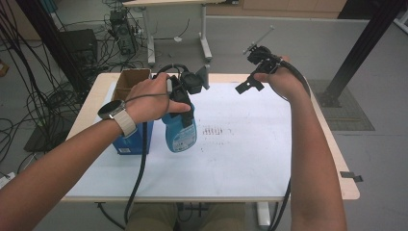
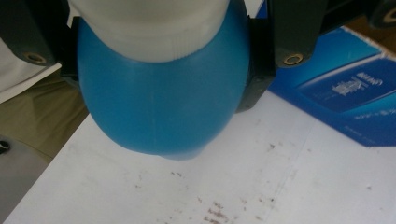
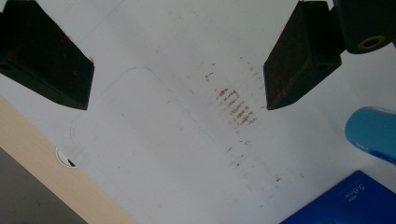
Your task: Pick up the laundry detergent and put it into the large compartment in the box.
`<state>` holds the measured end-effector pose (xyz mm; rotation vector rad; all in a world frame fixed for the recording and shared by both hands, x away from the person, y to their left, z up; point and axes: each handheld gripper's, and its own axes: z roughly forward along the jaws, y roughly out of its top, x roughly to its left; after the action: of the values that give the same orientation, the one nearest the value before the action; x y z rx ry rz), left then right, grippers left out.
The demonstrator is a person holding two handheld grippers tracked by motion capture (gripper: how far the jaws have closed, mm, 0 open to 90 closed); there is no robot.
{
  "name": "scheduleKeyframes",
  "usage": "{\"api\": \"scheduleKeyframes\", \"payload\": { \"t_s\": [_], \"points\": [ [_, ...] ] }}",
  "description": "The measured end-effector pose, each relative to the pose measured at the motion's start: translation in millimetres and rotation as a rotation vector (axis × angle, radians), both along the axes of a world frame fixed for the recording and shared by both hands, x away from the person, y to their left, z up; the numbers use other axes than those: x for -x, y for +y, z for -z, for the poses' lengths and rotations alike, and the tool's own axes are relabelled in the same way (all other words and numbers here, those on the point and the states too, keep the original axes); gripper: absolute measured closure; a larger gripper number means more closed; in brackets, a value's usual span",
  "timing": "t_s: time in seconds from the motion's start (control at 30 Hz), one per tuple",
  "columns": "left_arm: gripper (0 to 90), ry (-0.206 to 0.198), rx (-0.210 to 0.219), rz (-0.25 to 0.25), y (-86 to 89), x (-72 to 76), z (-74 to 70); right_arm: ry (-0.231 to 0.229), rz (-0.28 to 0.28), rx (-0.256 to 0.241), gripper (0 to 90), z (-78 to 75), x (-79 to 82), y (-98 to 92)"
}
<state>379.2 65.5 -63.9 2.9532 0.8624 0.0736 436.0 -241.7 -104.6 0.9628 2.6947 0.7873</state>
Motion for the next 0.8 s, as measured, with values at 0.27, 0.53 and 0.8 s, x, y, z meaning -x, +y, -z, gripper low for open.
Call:
{"api": "scheduleKeyframes", "payload": {
  "t_s": [0.27, 0.53, 0.8],
  "points": [
    [38.3, -0.015, 0.022, -0.084, 16.0, -5.2, -20.7, -0.008, 0.002, 0.002, 8.5, -1.0, 1.4, -1.8],
    [38.1, -0.015, 0.054, -0.168, 30.6, -9.0, -36.1, -0.017, 0.002, -0.003, 8.5, -3.0, 3.7, -3.8],
    [38.0, -0.031, 0.056, -0.243, 43.2, -10.4, -53.2, -0.021, 0.0, -0.004, 8.5, -4.1, 3.3, -6.5]
  ]
}}
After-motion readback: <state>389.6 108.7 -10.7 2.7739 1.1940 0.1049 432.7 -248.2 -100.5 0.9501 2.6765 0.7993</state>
